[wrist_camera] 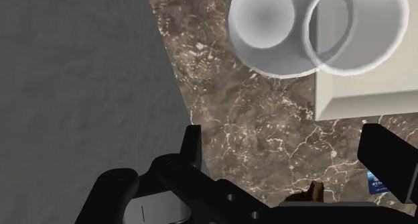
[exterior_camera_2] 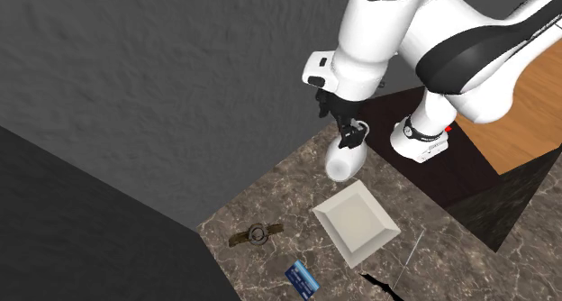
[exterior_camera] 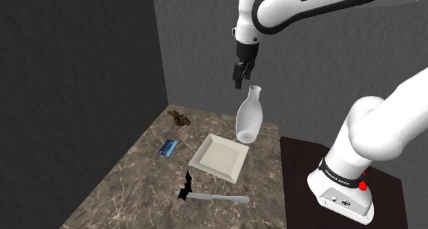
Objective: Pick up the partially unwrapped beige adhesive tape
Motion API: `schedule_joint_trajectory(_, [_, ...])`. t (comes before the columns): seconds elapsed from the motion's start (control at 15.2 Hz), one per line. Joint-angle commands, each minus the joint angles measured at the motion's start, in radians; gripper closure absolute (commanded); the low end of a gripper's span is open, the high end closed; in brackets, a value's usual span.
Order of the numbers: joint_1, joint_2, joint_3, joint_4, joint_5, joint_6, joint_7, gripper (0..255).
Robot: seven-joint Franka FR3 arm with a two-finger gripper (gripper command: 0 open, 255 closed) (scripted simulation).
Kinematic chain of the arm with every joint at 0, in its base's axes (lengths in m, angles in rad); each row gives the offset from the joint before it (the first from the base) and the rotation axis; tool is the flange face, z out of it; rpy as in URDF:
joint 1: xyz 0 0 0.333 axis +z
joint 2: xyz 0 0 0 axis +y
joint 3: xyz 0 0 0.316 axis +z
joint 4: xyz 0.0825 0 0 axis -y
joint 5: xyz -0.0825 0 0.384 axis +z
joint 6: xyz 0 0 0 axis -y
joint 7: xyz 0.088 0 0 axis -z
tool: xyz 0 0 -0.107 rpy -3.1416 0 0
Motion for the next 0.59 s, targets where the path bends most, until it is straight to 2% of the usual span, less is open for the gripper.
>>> schedule_joint_trajectory(0.0, [0.006, 0.066, 0.015, 0.026, 0.000, 0.040, 0.017, 0])
schedule_joint_trajectory(0.53, [0.030, 0.362, 0.071, 0.194, -0.028, 0.162, 0.097, 0])
